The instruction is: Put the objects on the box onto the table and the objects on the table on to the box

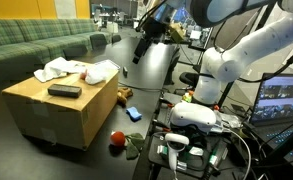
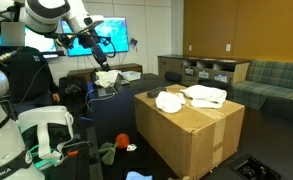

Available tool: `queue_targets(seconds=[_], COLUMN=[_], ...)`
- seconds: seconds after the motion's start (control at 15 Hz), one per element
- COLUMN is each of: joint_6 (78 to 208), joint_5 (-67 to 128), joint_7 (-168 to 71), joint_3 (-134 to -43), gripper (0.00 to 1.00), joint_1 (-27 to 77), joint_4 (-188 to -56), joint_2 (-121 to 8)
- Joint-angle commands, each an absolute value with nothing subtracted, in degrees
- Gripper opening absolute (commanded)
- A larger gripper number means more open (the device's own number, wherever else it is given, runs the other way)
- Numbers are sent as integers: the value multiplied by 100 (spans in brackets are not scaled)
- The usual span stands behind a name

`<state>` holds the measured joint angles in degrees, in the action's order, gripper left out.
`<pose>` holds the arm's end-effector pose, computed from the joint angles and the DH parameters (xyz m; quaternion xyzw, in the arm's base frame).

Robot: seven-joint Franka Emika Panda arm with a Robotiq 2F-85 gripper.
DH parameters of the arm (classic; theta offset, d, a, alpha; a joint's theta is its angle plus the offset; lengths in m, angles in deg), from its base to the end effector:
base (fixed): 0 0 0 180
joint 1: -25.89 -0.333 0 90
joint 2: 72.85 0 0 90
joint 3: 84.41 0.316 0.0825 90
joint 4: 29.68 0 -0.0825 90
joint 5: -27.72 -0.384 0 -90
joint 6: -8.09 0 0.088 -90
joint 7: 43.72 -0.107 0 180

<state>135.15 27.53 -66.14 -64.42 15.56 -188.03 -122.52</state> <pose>0.2828 0.1630 0.4670 0.9809 0.0281 0.1822 0.0624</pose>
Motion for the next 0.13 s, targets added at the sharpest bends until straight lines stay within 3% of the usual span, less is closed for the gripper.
queue_targets(seconds=[0.0, 0.07], joint_6=[13543, 13569], joint_5=[2739, 2742], joint_7=[-6596, -6597], joint_3=[-6428, -6431], gripper=[100, 100], joint_1=[1609, 1632], joint_4=[-18791, -18791], joint_2=[-12256, -12256])
